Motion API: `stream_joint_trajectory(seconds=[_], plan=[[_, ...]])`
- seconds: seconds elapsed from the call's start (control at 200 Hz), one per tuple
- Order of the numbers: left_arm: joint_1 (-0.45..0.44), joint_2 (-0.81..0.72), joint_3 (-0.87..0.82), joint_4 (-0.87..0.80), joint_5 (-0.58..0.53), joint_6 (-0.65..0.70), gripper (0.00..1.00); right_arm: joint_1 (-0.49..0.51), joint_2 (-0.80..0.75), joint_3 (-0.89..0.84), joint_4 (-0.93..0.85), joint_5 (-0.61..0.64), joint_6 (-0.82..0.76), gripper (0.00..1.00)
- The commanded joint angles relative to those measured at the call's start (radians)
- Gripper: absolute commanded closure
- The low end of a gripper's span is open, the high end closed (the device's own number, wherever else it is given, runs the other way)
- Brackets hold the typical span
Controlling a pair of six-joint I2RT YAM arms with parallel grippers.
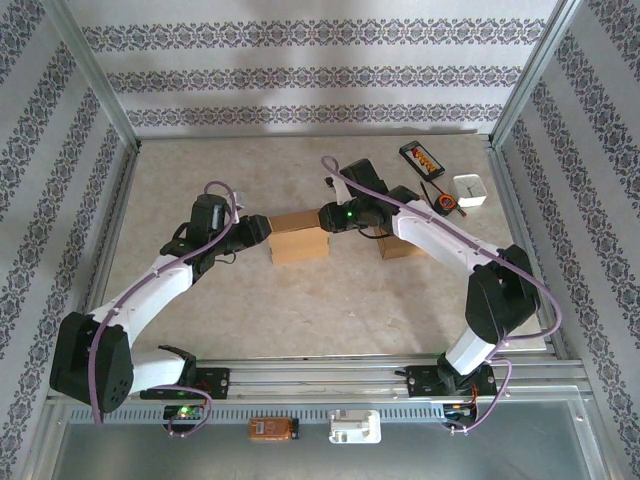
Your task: Fold the paper box
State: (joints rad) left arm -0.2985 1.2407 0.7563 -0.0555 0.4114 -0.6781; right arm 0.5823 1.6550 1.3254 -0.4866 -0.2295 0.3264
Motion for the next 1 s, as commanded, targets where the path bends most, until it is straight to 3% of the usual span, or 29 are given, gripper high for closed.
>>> stream_joint_trajectory(seconds=[0.0,0.13,0.38,0.725,0.844,0.999], plan=[[-0.043,0.031,-0.053,-0.06,-0.01,0.027,0.66,0.021,0.051,-0.041,-0.081,0.052,-0.013,0.73],[-0.043,0.018,-0.019,-0.06,-0.054,0.049,0.66,0.015,0.005,0.028,-0.105,0.051,-0.021,0.7],[-0.043,-0.038,0.055,-0.009,-0.071,0.015,0.57,-0.036,-0.063,0.136,-0.076,0.003,0.009,0.62],[-0.043,-0.071,-0.016,-0.038,-0.042,-0.025,0.54,-0.047,0.007,0.041,-0.089,-0.004,-0.001,0.65],[-0.043,-0.058,-0.046,-0.069,-0.058,0.002,0.54,-0.047,0.026,-0.013,-0.085,-0.009,-0.002,0.7],[-0.043,-0.059,-0.045,-0.124,-0.102,0.044,0.63,-0.048,0.021,-0.057,-0.084,0.026,-0.008,0.74]])
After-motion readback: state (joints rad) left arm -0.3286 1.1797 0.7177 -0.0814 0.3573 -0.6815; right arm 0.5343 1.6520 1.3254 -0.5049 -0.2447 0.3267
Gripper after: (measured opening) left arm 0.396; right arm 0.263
